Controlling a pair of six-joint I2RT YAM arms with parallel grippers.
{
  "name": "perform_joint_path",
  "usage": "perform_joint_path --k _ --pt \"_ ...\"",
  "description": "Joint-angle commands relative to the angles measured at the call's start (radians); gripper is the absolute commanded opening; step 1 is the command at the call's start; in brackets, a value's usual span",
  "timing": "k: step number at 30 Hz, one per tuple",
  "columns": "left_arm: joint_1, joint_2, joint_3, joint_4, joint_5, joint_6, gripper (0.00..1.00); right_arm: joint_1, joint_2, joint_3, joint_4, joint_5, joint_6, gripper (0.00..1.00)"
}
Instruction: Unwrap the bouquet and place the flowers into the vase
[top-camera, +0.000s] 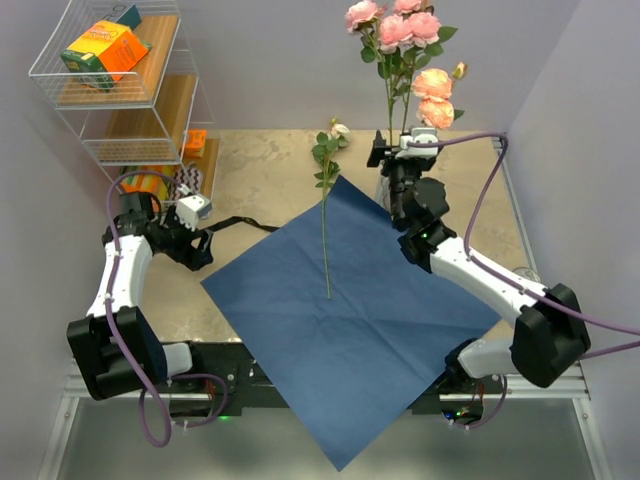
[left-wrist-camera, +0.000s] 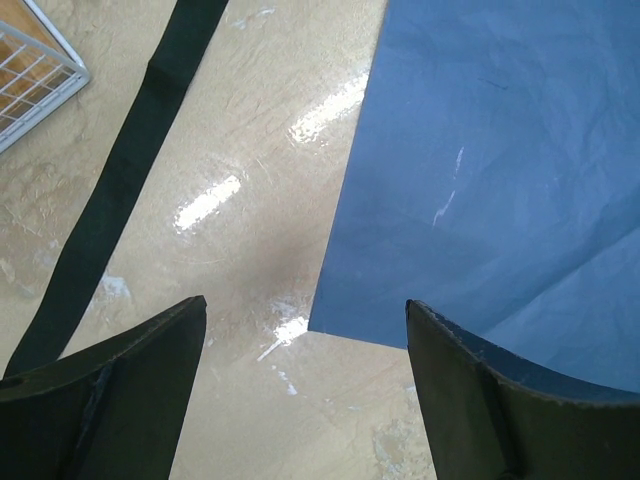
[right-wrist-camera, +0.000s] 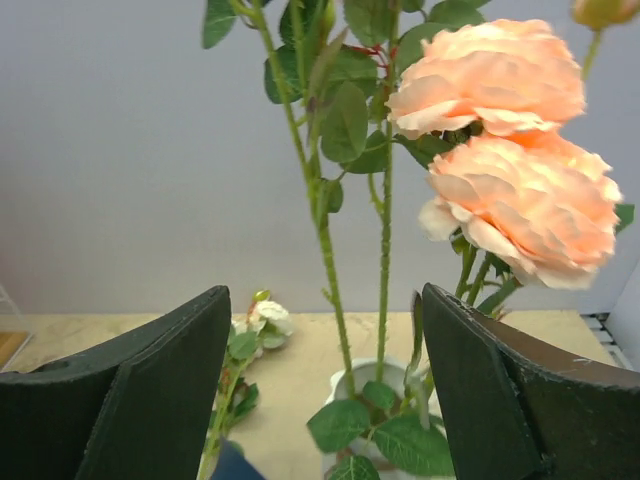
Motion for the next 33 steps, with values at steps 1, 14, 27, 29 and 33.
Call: perform_joint_path --k 1,14,27,29,33 --pt "0.012 -0.038 0.015 -0.005 0.037 0.019 0.85 0.094 -0.067 -0.009 -0.101 0.097 0.033 0.82" --pt "0.012 -0.075 -0.015 -0.002 0.048 0.022 0.86 0.277 0.235 0.243 -0.657 0.114 0.212 0.81" --pt "0.015 -0.081 -0.017 -0.007 0.032 0.036 0.87 0.194 0.784 0.833 -1.086 -0.027 0.43 0.74" --pt "0.015 -0.081 -0.017 -0.007 0.034 0.037 0.87 0.185 0.828 0.902 -1.121 -0.022 0.436 0.73" --pt "0.019 -0.077 -0.018 -0.002 0.031 0.042 0.87 0.158 0.903 0.968 -1.144 -0.033 0.453 0.73"
